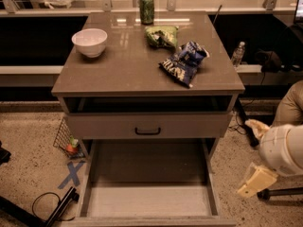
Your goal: Close middle drawer
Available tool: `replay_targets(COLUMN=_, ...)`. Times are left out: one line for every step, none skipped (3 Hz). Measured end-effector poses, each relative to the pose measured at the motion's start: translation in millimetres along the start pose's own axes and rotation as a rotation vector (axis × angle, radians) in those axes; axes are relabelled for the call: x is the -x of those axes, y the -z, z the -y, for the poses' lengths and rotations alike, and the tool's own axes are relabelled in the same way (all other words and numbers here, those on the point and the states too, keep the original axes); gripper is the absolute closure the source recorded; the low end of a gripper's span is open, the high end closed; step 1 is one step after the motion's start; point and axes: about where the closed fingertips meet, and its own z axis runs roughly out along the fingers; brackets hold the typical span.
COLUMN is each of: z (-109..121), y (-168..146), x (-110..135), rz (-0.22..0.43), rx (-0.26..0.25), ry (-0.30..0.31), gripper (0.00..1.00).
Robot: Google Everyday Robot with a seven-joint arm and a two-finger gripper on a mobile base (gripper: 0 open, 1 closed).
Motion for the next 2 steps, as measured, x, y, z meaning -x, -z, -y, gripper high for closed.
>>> replay_targets(z=-5, y=-32, x=-22, rz=0.048, rx=-0.021, ry=-0.031, gripper=0.00)
replay_targets(z=-19, y=-67, x=-49, rz=0.078, rx=-0.006, ry=-0.075, gripper=0.18)
